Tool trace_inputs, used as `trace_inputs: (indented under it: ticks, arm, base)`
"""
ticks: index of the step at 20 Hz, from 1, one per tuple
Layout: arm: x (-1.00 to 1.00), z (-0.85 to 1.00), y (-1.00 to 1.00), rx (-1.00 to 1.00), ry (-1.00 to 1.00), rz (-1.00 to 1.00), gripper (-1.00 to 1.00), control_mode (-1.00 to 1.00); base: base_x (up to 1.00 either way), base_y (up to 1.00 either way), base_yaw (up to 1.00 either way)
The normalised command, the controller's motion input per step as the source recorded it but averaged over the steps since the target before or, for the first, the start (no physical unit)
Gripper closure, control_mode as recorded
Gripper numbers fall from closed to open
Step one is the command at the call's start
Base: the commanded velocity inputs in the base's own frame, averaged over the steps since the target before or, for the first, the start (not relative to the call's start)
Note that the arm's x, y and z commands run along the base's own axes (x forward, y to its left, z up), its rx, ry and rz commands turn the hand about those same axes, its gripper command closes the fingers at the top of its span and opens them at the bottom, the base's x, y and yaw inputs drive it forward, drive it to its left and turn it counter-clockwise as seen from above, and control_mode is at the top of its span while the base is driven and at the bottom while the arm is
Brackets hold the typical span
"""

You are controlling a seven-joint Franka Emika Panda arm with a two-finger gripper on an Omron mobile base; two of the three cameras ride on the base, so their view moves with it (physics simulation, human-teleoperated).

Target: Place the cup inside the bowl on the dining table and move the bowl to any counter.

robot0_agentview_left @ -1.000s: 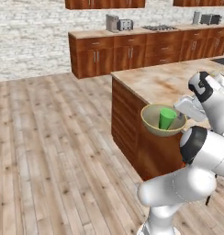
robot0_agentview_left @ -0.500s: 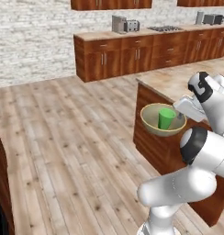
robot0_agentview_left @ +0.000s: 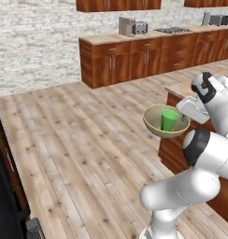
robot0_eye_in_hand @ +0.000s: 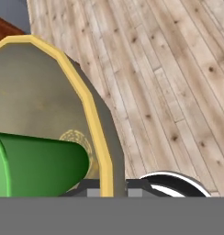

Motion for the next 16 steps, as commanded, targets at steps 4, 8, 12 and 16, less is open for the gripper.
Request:
trace_inputs:
  ticks: [4, 8, 12, 16]
  arm:
    - [0.0, 0.0, 0.0, 0.0, 0.0, 0.0, 1.0, 1.0]
    - [0.0, 0.0, 0.0, 0.0, 0.0, 0.0, 1.0, 1.0]
    - [0.0, 0.0, 0.0, 0.0, 0.0, 0.0, 1.0, 1.0]
    - [0.0, 0.0, 0.0, 0.0, 0.0, 0.0, 1.0, 1.0]
  base:
    - [0.99, 0.69, -0.14]
    - [1.0, 0.45, -0.08]
    - [1.0, 0.35, -0.01]
    - [1.0, 0.46, 0.0]
